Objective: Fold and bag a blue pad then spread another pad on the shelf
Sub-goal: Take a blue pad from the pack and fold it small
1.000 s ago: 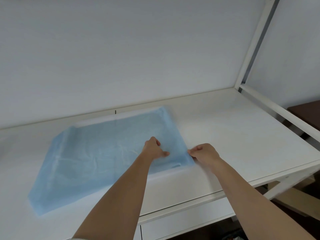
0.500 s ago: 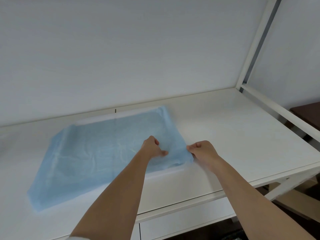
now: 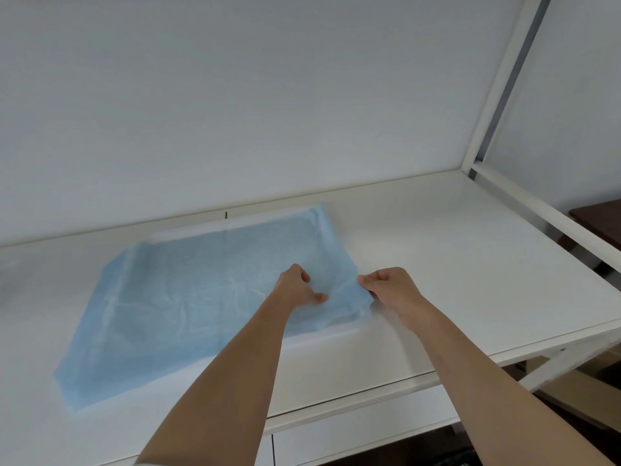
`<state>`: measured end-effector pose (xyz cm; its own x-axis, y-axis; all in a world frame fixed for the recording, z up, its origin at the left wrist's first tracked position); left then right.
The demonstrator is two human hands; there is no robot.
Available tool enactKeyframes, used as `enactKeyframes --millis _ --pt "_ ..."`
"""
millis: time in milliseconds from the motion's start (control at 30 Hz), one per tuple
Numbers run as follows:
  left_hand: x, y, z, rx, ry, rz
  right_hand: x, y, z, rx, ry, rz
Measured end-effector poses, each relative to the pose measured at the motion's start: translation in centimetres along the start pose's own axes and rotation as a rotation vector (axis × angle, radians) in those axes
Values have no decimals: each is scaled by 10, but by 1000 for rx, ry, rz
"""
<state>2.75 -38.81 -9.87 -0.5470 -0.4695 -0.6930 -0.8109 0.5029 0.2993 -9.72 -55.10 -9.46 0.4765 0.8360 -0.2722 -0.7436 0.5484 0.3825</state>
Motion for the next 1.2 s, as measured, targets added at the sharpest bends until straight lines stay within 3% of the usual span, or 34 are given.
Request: enactKeyframes --millis 233,400,500,600,733,933,1200 --pt "0 3 -2 -5 5 10 5 0 12 -67 -77 6" --pt "-6 0 -5 -18 44 49 -14 -8 13 -94 -143 -123" --pt "-18 -7 -12 8 33 -98 -13 -17 8 -91 20 -129" --pt "-29 -9 -24 93 -178 -267 -5 -26 8 -101 237 -114" --pt "-18 -16 -21 124 -401 -160 2 -33 14 -78 362 -111" --pt "-6 -26 -3 19 -367 26 8 -40 16 7 312 -91" --pt "-7 -26 -3 22 -348 59 7 -50 14 43 81 -132"
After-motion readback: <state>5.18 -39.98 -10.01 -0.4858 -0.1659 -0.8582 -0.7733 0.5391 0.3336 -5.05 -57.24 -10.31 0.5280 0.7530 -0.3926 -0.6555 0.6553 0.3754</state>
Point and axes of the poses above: each hand's wrist, its own y-axis away from the middle knuckle, its own x-axis out of the palm, z = x × y, the point moved 7 cm from there along -y, towards the middle knuckle, and after that the axes turned 4 degrees about x, right-handed, at the moved point
